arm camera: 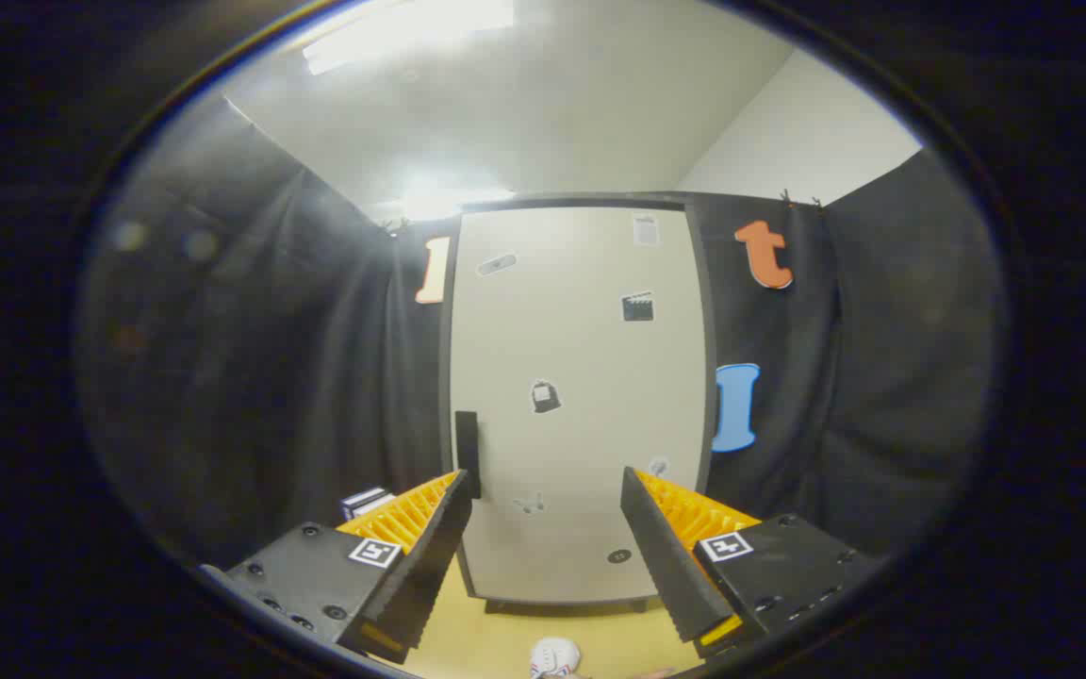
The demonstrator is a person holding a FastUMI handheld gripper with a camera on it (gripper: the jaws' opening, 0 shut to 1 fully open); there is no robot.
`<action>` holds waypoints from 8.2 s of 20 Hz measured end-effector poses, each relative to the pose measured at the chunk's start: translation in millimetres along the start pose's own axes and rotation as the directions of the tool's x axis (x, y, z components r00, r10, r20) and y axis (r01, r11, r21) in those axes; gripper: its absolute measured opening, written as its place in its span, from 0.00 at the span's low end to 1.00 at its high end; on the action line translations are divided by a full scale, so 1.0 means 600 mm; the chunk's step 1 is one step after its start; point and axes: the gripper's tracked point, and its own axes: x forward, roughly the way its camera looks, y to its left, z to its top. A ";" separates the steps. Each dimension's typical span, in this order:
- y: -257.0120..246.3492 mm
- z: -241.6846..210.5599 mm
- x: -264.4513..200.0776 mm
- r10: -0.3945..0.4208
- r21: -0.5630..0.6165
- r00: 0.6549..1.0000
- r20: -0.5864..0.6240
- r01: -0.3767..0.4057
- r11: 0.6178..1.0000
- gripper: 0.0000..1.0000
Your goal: Open the shoe cabinet door, grab the shoes and put them into the shoe cabinet, then close the shoe cabinet door.
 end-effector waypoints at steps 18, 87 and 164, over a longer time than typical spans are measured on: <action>0.007 -0.029 0.109 -0.153 -0.035 0.988 -0.011 0.152 0.988 0.99; 0.132 -0.139 0.258 0.045 -0.014 0.989 -0.142 -0.048 0.999 0.16; 0.020 -0.355 -0.018 -0.126 0.070 0.935 -0.332 0.158 0.985 0.19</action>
